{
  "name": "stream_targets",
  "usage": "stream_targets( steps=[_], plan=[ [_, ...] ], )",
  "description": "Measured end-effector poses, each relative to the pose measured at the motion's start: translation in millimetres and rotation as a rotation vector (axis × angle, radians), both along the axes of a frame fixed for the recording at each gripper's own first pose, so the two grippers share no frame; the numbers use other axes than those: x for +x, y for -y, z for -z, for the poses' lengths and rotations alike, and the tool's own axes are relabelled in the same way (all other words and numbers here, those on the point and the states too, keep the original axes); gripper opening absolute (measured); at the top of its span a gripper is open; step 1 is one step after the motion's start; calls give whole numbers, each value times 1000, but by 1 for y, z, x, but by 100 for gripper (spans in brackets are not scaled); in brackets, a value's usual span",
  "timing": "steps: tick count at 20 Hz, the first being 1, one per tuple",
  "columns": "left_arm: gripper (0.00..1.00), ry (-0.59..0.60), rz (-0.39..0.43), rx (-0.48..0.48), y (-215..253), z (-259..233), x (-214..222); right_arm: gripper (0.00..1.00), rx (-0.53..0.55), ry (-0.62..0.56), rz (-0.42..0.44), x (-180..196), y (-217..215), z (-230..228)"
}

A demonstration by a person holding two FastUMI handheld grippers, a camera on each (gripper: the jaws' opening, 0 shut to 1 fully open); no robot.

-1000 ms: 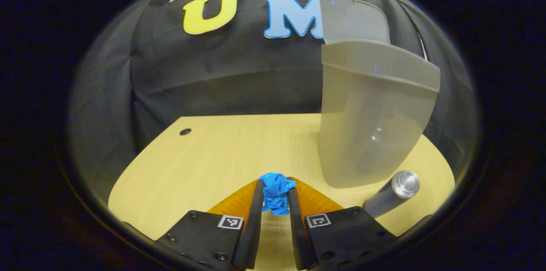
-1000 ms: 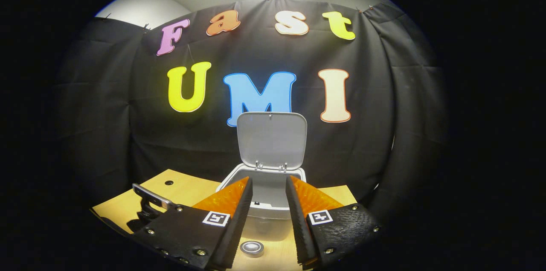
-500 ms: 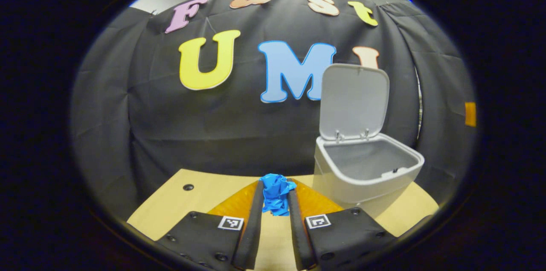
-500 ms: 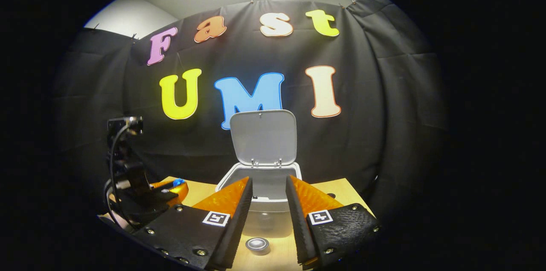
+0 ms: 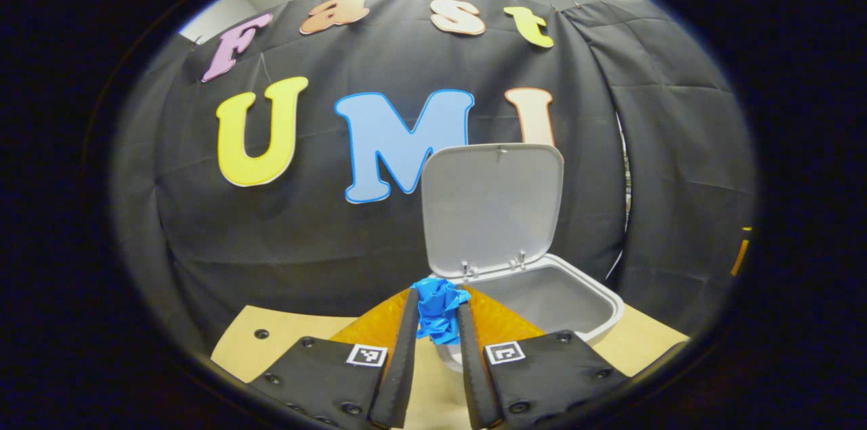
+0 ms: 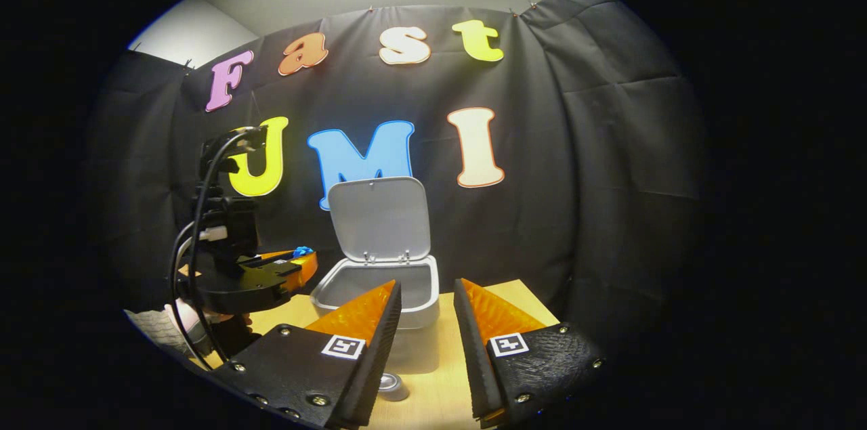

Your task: Press the lid of the desktop garbage bin to open it, pick up the crumpled paper on the desktop and throw it into the bin, then pick up the pop can on the desktop and drop it into the bin, and finally close the garbage bin lid.

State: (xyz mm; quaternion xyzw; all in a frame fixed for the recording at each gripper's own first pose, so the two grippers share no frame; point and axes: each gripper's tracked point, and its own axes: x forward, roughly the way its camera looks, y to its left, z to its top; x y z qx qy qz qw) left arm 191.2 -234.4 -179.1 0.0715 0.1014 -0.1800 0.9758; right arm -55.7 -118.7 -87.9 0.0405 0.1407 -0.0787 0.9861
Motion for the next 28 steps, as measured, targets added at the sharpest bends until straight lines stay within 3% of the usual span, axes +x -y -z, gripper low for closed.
stream_targets(
  steps=[6, 10, 11, 12, 13, 15, 17, 18, 19, 22, 23, 25, 28],
  plan=[
    [43, 1, 67, -10, 40, 4, 14, 53, -10, -13, 60, -21, 25, 2],
    [93, -6, 84, -27, 49, 6, 12, 53, -11, -33, 54, -26, 26, 8],
    [99, -3, 81, -25, 49, 4, 13, 53, -13, -35, 49, -26, 25, 9],
    [95, 0, 79, -23, 47, 3, 12, 53, -12, -36, 44, -26, 23, 9],
    [100, 1, 77, -20, 46, 2, 12, 53, -11, -36, 39, -25, 22, 10],
    [100, 6, 65, -18, 38, -3, 11, 53, -6, -40, 23, -23, 18, 11],
    [95, 8, 56, -27, 28, -7, 6, 53, 5, -53, -7, -22, 9, 19],
    [100, 11, 48, -25, 22, -11, 3, 54, 10, -61, -27, -21, 3, 24],
    [100, 17, 39, -23, 15, -18, -1, 63, 12, -73, -44, -21, -1, 29],
    [95, 40, 12, -23, -11, -36, -12, 74, 21, -105, -102, -16, -17, 47],
    [100, 44, 3, -25, -21, -42, -17, 83, 22, -120, -119, -13, -22, 54],
    [100, 47, -30, -28, -43, -51, -25, 92, 32, -149, -158, -9, -35, 71],
    [95, 49, -94, -35, -79, -60, -41, 97, 45, -205, -212, -4, -51, 97]
  ],
)
